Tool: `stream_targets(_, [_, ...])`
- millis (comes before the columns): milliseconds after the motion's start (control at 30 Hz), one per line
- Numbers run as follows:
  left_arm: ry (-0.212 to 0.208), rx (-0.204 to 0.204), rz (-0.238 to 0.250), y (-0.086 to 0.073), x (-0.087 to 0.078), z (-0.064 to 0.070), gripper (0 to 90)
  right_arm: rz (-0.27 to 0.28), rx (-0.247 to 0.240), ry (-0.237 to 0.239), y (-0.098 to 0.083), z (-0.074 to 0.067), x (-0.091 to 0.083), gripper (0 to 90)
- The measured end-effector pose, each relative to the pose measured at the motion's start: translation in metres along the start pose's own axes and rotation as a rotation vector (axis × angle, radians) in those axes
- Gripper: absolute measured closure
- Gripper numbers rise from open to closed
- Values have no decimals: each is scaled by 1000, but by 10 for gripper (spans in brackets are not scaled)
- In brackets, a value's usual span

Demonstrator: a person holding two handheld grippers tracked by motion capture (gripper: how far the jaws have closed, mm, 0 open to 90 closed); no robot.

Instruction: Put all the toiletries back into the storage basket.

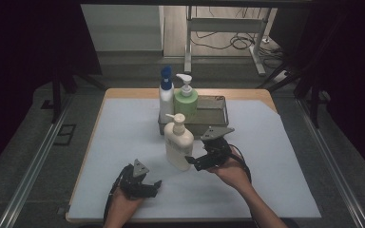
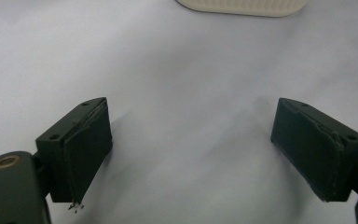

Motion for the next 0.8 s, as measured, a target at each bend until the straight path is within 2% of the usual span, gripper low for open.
stream_targets(333, [0, 0, 0, 0, 0, 0, 121, 9, -12, -21, 20, -10, 12, 132])
stream_targets(433, [0, 0, 0, 0, 0, 0, 121, 9, -14, -42, 25, -14, 16, 139])
stream_targets(600, [0, 0, 0, 0, 0, 0, 121, 10, -4, -49, 31, -19, 22, 176])
stream_targets(800, [0, 0, 0, 0, 0, 0, 121, 14, 25, -51, 37, -23, 27, 260])
Point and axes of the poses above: each handheld gripper's, and its own axes: x roughly forward along the jaws, y roughly out of its top, z roughly to its right, the point moved 2 cm from there along x, roughly forward along the jaws, and after that the axes turned 11 degrees about -y, right-handed, at the moved point
